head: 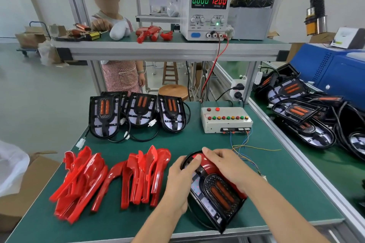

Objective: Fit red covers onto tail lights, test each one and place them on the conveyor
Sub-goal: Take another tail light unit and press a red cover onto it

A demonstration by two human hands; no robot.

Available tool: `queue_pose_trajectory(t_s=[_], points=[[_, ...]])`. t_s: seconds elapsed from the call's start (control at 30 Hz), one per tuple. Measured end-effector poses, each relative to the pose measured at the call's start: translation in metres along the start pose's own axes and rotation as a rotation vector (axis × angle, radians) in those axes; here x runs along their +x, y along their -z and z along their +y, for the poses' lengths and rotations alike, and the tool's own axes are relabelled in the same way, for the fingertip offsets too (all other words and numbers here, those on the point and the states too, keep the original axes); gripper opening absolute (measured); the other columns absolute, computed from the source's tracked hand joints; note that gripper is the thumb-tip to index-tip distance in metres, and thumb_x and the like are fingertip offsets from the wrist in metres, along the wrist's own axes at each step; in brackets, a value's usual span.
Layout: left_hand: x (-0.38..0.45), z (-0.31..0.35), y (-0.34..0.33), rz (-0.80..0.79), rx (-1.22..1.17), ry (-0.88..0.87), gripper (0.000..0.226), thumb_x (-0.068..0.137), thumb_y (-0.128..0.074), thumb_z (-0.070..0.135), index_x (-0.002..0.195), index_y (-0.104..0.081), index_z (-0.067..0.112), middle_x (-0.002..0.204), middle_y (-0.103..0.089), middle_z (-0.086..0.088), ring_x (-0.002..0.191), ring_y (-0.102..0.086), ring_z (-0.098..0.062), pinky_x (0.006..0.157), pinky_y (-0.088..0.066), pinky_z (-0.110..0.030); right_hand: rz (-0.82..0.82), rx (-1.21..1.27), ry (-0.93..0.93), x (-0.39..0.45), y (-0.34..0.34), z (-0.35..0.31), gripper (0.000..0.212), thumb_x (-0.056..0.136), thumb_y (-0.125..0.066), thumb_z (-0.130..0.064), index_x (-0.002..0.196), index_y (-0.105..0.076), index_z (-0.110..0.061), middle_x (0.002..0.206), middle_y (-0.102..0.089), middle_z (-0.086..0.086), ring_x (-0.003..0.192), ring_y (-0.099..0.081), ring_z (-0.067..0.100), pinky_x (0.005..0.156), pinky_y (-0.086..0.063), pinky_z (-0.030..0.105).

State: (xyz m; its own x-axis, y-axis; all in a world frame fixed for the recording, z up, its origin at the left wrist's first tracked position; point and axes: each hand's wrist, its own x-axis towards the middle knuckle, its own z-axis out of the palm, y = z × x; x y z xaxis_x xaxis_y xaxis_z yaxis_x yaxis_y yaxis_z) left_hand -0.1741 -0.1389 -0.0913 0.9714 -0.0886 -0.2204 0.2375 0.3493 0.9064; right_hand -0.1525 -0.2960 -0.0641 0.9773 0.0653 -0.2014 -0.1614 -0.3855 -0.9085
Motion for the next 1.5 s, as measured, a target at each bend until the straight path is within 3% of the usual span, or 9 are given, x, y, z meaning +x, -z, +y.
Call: queue_pose_trajectory(t_s=[0.13,0.4,0.57,0.8,0.93,1.07,1.2,1.33,1.5], points=[[0.009,0.013,-0.008,-0.012,-0.001,0.069,0.021,0.090,-0.076,0.016,0.104,-0.071,0.001,0.100,-0.076,-0.025,0.091,-0.074,-0.039,0.082,-0.062,-0.045,-0.042,0.093,-0.058,0.003,0.008,0.000,0.053,0.091,-0.060,-0.063,0.098,-0.075,-0.013,0.094,-0.078,0.011,0.094,-0.074,0.034,0.097,-0.055,0.053],[0.013,0.015,-0.018,0.013,-0.006,0.080,0.021,0.090,-0.074,0.011,0.104,-0.069,-0.004,0.100,-0.075,-0.027,0.087,-0.072,-0.037,0.089,-0.058,-0.052,-0.049,0.184,-0.078,0.003,0.010,-0.001,0.037,0.095,-0.063,-0.052,0.101,-0.077,-0.018,0.095,-0.078,0.012,0.086,-0.075,0.027,0.090,-0.057,0.046],[0.013,0.015,-0.020,0.032,-0.014,0.070,0.020,0.090,-0.074,0.009,0.103,-0.069,-0.005,0.102,-0.073,-0.030,0.086,-0.071,-0.037,0.090,-0.057,-0.054,-0.056,0.227,-0.087,0.002,0.010,0.000,0.040,0.094,-0.064,-0.049,0.104,-0.075,-0.011,0.098,-0.077,0.017,0.082,-0.072,0.027,0.084,-0.057,0.042],[0.012,0.017,-0.022,0.035,-0.018,0.064,0.022,0.090,-0.073,0.006,0.105,-0.066,-0.009,0.106,-0.069,-0.034,0.086,-0.068,-0.036,0.094,-0.055,-0.057,-0.041,0.289,-0.112,0.002,0.010,0.000,0.044,0.093,-0.067,-0.047,0.105,-0.072,-0.004,0.085,-0.073,0.012,0.073,-0.068,0.021,0.065,-0.054,0.030],[0.012,0.017,-0.022,0.029,-0.006,0.066,0.023,0.090,-0.073,0.008,0.106,-0.066,-0.008,0.106,-0.070,-0.033,0.087,-0.069,-0.036,0.094,-0.055,-0.056,-0.065,0.287,-0.132,0.003,0.012,-0.002,0.042,0.093,-0.067,-0.048,0.103,-0.073,-0.008,0.087,-0.074,0.014,0.073,-0.069,0.023,0.067,-0.055,0.033],[0.013,0.017,-0.020,0.016,0.008,0.048,0.022,0.092,-0.073,0.014,0.104,-0.069,-0.004,0.103,-0.073,-0.029,0.089,-0.070,-0.036,0.092,-0.057,-0.052,-0.116,0.309,-0.169,0.003,0.012,-0.005,0.039,0.094,-0.065,-0.048,0.108,-0.074,-0.012,0.104,-0.074,0.023,0.079,-0.071,0.027,0.074,-0.058,0.037],[0.014,0.015,-0.021,0.037,0.018,0.014,0.029,0.092,-0.076,0.027,0.096,-0.071,-0.001,0.093,-0.075,-0.022,0.084,-0.071,-0.034,0.087,-0.059,-0.049,-0.071,0.281,-0.140,0.002,0.011,-0.006,0.041,0.094,-0.065,-0.048,0.105,-0.072,-0.009,0.103,-0.073,0.024,0.076,-0.070,0.025,0.075,-0.057,0.038],[0.015,0.017,-0.021,0.034,-0.016,0.077,0.019,0.090,-0.076,0.016,0.098,-0.072,-0.001,0.096,-0.074,-0.028,0.080,-0.072,-0.036,0.074,-0.062,-0.042,-0.105,0.334,-0.172,0.001,0.014,-0.007,0.040,0.094,-0.066,-0.046,0.109,-0.071,-0.009,0.092,-0.073,0.018,0.078,-0.069,0.028,0.074,-0.057,0.039],[0.016,0.022,-0.025,0.040,-0.057,0.132,0.022,0.089,-0.075,0.011,0.102,-0.069,-0.006,0.085,-0.072,-0.022,0.071,-0.069,-0.032,0.060,-0.059,-0.033,-0.078,0.334,-0.143,0.000,0.016,-0.005,0.036,0.094,-0.067,-0.042,0.103,-0.072,-0.007,0.084,-0.072,0.013,0.071,-0.068,0.025,0.068,-0.056,0.035]])
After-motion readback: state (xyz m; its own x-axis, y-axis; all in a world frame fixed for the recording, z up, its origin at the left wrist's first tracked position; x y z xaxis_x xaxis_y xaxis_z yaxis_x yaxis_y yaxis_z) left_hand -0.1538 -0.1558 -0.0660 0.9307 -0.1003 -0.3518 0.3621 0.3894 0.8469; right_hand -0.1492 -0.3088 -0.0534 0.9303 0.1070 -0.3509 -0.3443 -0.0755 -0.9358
